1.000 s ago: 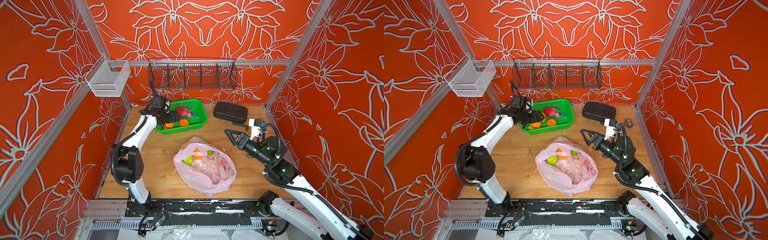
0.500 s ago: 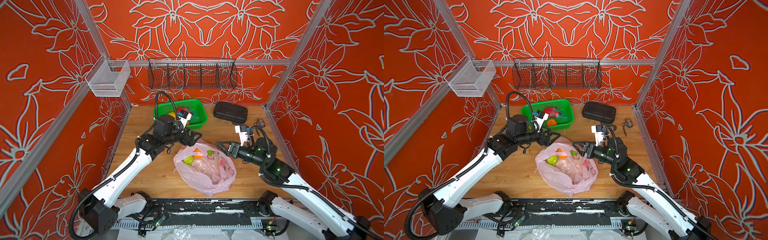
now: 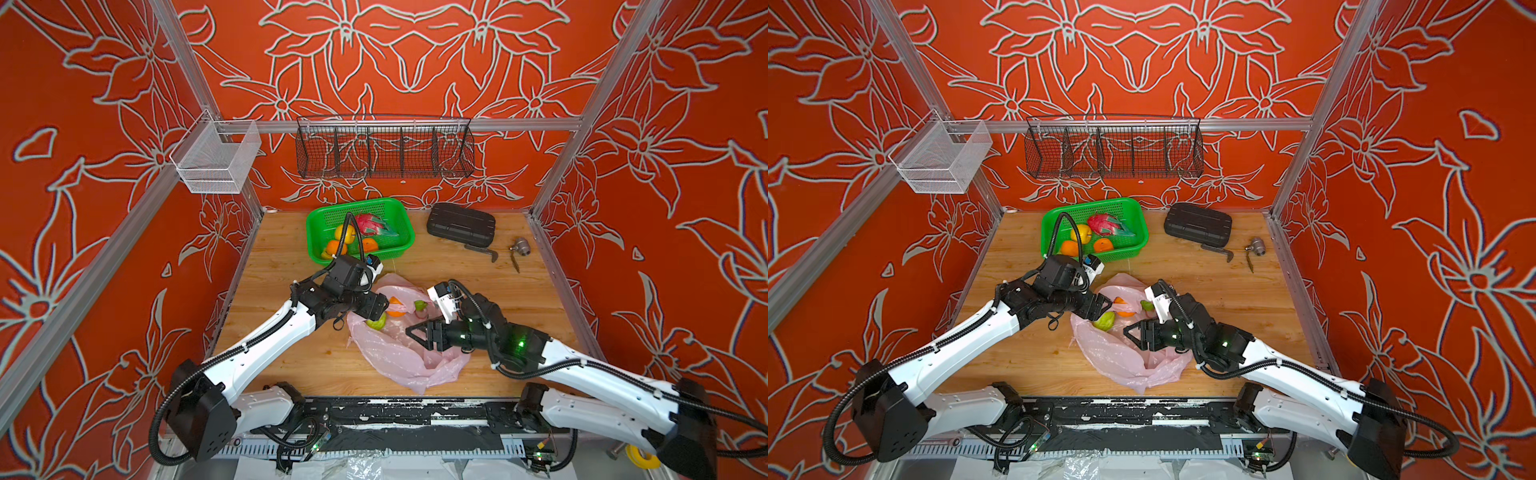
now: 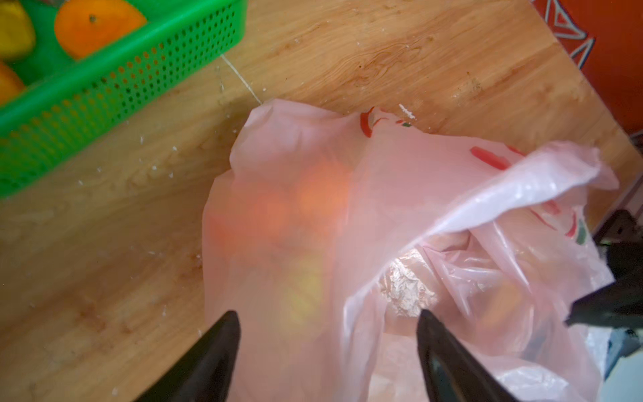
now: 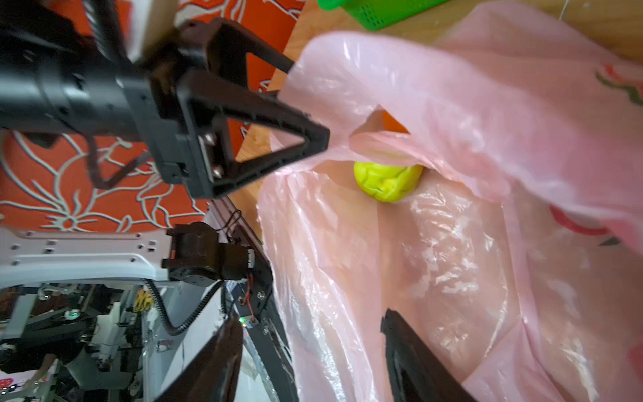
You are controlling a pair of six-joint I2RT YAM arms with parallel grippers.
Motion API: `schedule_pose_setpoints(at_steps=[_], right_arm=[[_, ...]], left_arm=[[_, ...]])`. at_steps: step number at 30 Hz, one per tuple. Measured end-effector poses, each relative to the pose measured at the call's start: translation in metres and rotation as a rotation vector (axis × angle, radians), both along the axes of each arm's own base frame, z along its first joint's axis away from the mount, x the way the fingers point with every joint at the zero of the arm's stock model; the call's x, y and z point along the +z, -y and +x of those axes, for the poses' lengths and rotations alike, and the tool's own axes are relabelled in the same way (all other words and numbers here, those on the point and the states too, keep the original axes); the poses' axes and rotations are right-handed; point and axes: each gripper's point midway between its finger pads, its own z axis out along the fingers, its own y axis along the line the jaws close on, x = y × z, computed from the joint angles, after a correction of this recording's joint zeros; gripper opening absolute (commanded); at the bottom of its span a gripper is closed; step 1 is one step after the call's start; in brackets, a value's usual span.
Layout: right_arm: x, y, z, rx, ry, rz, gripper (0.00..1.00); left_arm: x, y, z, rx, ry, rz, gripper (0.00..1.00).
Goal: Untie the knot of the plastic bag and take out the fruit
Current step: 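Hold the bag mouth with the left gripper while the right gripper grasps the lime-green fruit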
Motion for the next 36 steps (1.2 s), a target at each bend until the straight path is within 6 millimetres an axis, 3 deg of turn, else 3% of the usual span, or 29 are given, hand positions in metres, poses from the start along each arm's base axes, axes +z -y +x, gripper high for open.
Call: schedule_pose_setpoints(at_steps=[5, 12, 19, 26, 32, 36], right_arm=[[-0.036, -0.02, -0.014, 0.057, 0.001, -0.106, 0.66], [-0.093, -0.045, -0.039, 0.183, -0.01, -0.241, 0.61], [-0.128, -0.065, -0.068, 0.303, -0.046, -0.275, 0.6], [-0.117, -0.071, -0.065, 0.288, -0.022, -0.238, 0.83], [-0.074, -0.079, -0.034, 0.098, 0.049, -0.107, 0.86], [-0.058, -0.081, -0.012, -0.051, 0.054, -0.03, 0.86]], left_arm=[[-0.003, -0.001, 0.004, 0.04, -0.016, -0.001, 0.43], [-0.006, 0.002, 0.018, 0.104, -0.049, 0.001, 0.22], [-0.011, 0.0, 0.023, 0.168, -0.074, -0.005, 0.12], [-0.011, -0.001, 0.024, 0.225, -0.097, -0.029, 0.08], [-0.007, 0.0, 0.025, 0.253, -0.105, -0.063, 0.07], [-0.004, 0.0, 0.025, 0.265, -0.106, -0.077, 0.07]])
